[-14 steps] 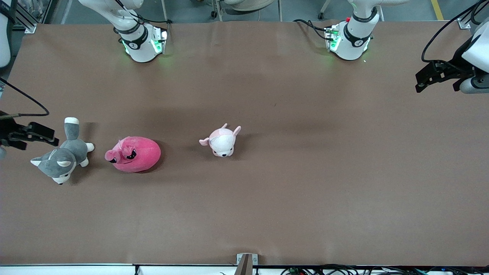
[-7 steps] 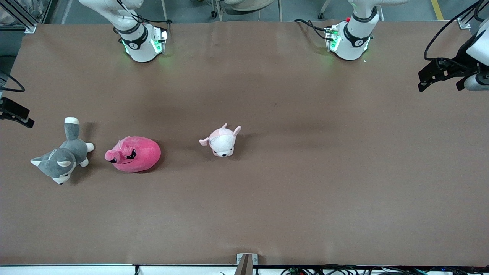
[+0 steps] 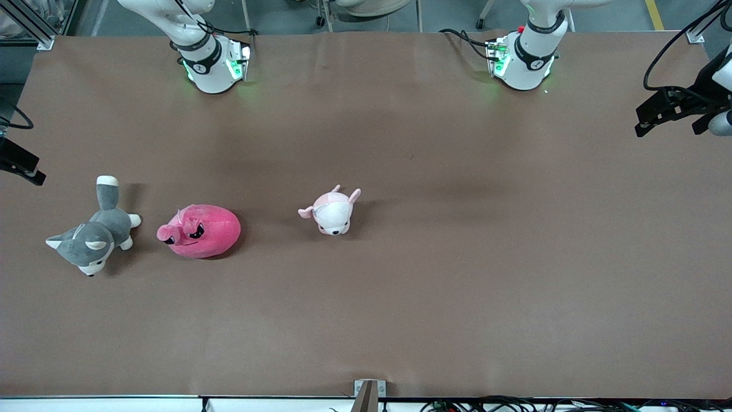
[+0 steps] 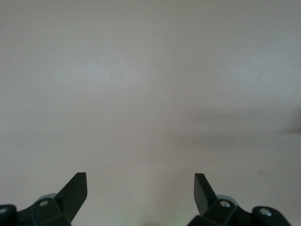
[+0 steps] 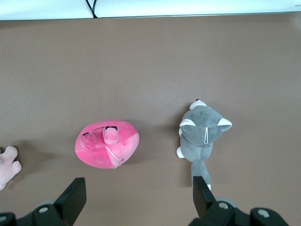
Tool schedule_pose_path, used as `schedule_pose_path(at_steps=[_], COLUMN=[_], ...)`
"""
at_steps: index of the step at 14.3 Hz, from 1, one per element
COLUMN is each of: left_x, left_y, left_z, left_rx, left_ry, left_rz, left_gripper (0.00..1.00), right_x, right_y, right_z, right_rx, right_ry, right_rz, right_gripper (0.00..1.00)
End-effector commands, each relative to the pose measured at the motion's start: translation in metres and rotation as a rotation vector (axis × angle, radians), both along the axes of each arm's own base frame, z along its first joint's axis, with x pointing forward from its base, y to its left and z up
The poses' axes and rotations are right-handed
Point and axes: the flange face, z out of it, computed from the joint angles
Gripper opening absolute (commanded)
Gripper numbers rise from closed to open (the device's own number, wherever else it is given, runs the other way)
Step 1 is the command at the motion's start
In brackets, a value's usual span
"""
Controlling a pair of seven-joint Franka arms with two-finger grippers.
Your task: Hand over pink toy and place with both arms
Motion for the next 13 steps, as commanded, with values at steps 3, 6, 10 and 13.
schedule_pose_path(at_steps=[3,6,10,13], left_x=[-0.008,-0.006,-0.008,-0.008], left_y=[0.007,0.007,0.006,0.004], left_z=[0.005,0.004,0.005,0.005], left_rx=[-0.012,-0.002,0.001,0.003], left_ry=[0.017,0.019,0.023,0.022], left_rz=[-0.021,-0.022,-0.098,-0.057], left_gripper=[1.0,1.0,1.0,1.0], right_x=[-0.034,-0.047,-0.046,-0.046], right_y=[0.005,0.009,0.008,0.008], right_z=[-0.01,-0.019,-0.022,-0.022], right_rx=[0.014,0.003,0.004,0.004], right_ry=[0.005,0.006,0.016,0.018], right_rz=[-0.02,-0.014,-0.015,-0.02], right_gripper=[1.0,1.0,1.0,1.0])
